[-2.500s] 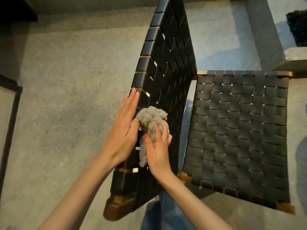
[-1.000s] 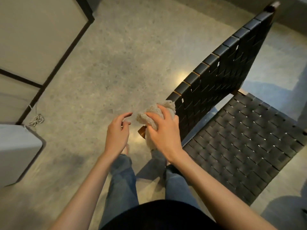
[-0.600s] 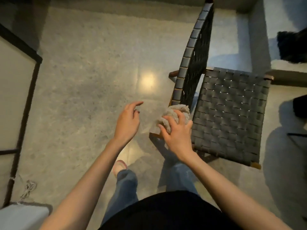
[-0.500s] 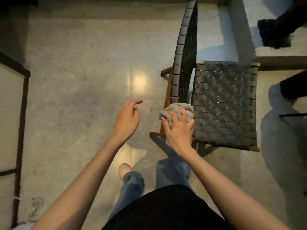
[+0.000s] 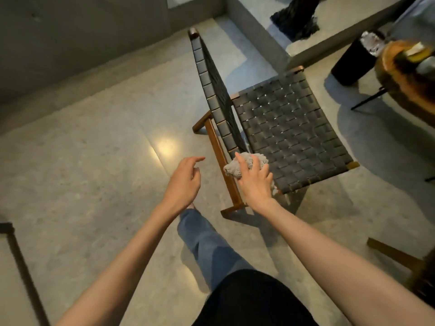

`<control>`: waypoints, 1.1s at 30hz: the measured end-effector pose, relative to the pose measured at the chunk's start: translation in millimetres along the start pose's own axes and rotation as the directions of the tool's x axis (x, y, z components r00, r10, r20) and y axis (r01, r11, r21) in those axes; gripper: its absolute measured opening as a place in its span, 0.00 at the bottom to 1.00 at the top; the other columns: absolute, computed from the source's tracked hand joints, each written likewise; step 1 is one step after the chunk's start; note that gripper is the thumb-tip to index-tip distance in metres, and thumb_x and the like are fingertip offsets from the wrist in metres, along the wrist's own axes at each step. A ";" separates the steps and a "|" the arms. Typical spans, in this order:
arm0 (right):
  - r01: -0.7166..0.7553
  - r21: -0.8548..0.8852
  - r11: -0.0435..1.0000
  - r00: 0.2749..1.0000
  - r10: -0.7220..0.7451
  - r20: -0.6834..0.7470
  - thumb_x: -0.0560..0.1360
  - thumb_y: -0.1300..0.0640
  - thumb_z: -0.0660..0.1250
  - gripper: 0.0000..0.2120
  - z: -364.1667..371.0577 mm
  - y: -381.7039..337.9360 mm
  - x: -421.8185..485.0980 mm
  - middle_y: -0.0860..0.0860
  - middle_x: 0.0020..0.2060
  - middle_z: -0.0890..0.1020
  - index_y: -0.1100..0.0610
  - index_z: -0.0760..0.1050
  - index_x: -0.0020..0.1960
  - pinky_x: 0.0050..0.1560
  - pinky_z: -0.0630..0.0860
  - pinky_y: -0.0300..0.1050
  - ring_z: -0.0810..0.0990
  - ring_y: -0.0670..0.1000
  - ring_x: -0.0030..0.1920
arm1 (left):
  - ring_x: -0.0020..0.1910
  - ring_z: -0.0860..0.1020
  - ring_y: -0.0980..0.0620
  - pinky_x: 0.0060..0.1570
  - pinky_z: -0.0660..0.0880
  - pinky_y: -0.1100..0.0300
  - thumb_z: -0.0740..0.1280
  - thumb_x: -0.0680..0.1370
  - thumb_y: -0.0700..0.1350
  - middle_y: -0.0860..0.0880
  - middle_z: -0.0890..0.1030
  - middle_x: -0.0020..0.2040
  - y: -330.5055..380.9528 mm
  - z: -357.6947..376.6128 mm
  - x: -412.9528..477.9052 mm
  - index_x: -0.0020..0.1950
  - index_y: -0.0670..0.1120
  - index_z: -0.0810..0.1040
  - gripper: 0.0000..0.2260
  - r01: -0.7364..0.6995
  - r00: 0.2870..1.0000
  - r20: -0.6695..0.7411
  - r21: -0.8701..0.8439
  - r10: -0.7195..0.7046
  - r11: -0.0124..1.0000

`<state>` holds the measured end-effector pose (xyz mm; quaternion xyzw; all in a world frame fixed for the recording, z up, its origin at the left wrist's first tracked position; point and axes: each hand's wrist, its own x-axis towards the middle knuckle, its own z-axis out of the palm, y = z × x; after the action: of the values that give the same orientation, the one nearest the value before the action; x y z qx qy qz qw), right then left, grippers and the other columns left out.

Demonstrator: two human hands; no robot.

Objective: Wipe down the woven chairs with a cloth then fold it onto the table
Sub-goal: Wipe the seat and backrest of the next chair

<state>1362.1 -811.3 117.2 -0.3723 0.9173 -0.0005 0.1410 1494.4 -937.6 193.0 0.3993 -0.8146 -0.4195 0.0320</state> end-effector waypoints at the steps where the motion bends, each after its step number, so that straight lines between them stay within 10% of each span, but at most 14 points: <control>1: -0.011 0.005 1.000 1.000 0.012 -0.018 0.75 0.51 0.68 0.40 1.9 -3.2 5.2 0.59 0.71 0.57 0.43 0.44 0.75 0.62 0.67 0.61 0.63 0.63 0.64 | 0.65 0.70 0.51 0.59 0.63 0.66 0.55 0.82 0.42 0.48 0.70 0.69 -2.4 -6.2 13.0 0.69 0.48 0.70 0.15 -0.016 1.000 0.014 0.010 0.016 1.000; 26: -0.233 0.118 0.965 0.969 0.241 -0.052 0.74 0.50 0.69 0.39 -65.8 -148.6 354.4 0.58 0.72 0.57 0.50 0.48 0.75 0.63 0.66 0.56 0.63 0.61 0.65 | 0.59 0.75 0.51 0.55 0.72 0.60 0.57 0.80 0.38 0.48 0.76 0.64 -14.1 -174.8 437.6 0.69 0.48 0.69 0.18 -0.175 0.946 0.281 0.019 0.163 0.984; 33: -0.340 0.131 0.931 0.918 0.359 -0.168 0.68 0.50 0.75 0.39 -73.9 -165.0 380.5 0.58 0.66 0.69 0.51 0.60 0.74 0.52 0.73 0.54 0.72 0.59 0.55 | 0.60 0.72 0.54 0.57 0.67 0.63 0.56 0.81 0.39 0.48 0.72 0.69 -1.0 -164.2 534.9 0.71 0.46 0.67 0.18 -0.300 0.816 0.527 0.037 0.236 0.953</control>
<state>1195.8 -1198.2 107.3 -0.1933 0.9771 -0.0563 0.0694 1195.4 -1408.3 147.1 0.1544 -0.8645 -0.4533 -0.1525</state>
